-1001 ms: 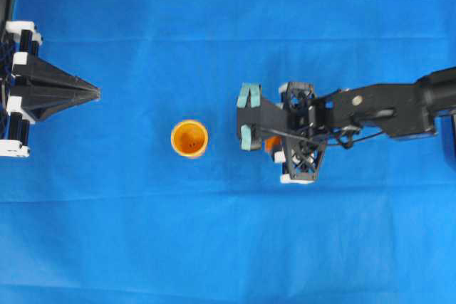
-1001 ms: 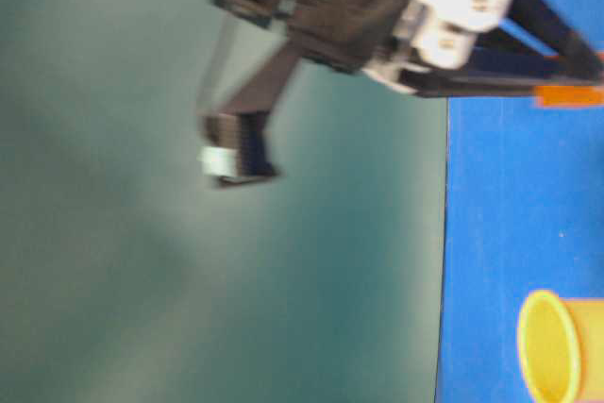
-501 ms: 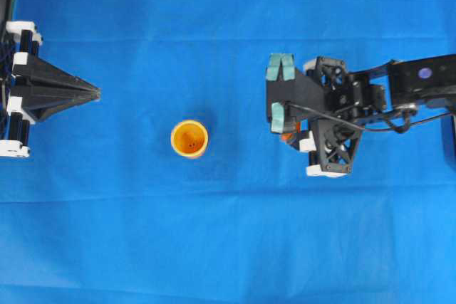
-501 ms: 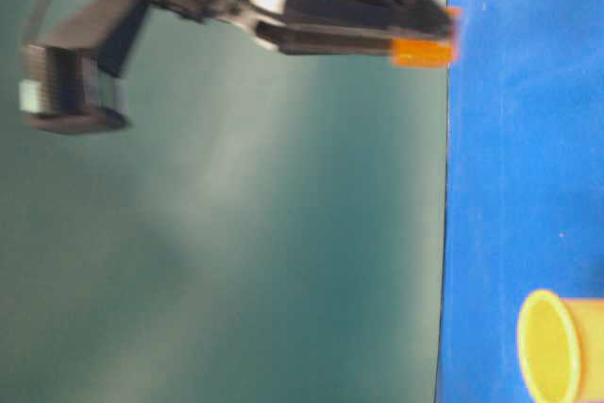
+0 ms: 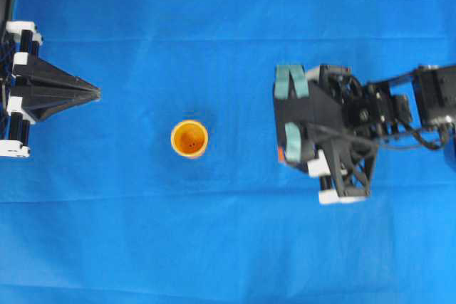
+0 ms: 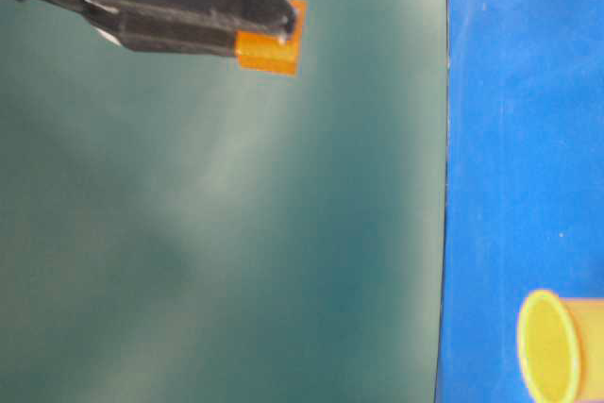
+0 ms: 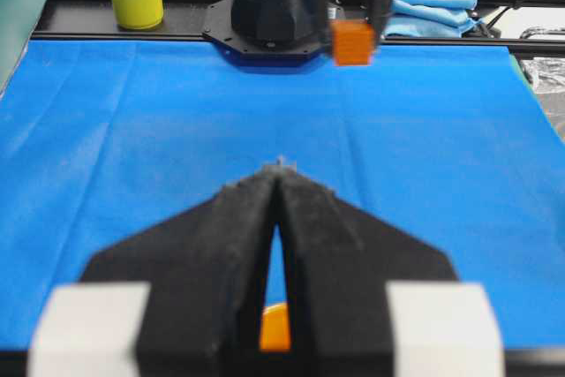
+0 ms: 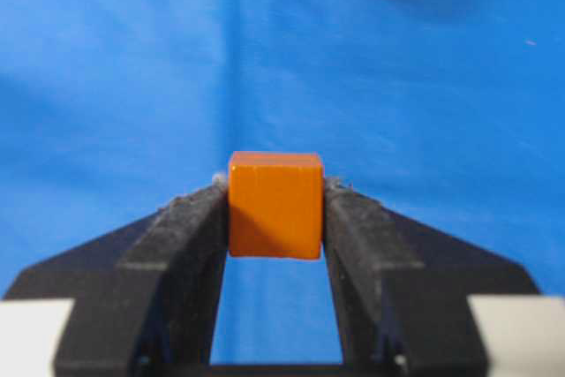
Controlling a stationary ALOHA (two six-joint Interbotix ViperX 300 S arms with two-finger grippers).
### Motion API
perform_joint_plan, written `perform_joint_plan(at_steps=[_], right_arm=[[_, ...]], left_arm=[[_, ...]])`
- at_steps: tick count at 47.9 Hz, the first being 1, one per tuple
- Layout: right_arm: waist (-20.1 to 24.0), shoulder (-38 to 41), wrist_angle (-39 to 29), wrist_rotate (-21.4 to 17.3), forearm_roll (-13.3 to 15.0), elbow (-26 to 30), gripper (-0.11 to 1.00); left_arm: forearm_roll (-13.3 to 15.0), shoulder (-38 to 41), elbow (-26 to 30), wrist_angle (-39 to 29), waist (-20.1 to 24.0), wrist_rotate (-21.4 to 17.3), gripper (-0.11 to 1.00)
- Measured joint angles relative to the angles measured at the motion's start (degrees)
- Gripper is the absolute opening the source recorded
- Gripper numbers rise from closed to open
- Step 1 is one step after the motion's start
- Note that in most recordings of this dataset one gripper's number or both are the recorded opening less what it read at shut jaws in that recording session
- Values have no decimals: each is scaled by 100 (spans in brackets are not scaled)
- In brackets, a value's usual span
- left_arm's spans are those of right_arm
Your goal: Move the block forward with right arm.
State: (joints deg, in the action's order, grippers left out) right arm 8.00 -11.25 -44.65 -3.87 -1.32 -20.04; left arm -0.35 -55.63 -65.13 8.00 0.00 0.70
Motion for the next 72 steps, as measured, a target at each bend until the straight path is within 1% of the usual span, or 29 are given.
perform_joint_plan(at_steps=[8,19,27,43,53,72], right_arm=[[325,-9,-9,-229,0,9,41],[677,26,18,-729,0,62,41],[958,202,44,-896,0,237,41],[1441,650,35,-1160,0,835,41],[1705,817,26,-1450,9,1099,41],[2057,861,26,-2013,0,1178,41]], left_arm=[[0,9,0,9,0,0,0],[0,9,9,9,0,0,0],[0,9,9,0,0,0,0],[0,9,0,9,0,0,0],[9,9,9,9,0,0,0],[0,9,9,0,0,0,0]])
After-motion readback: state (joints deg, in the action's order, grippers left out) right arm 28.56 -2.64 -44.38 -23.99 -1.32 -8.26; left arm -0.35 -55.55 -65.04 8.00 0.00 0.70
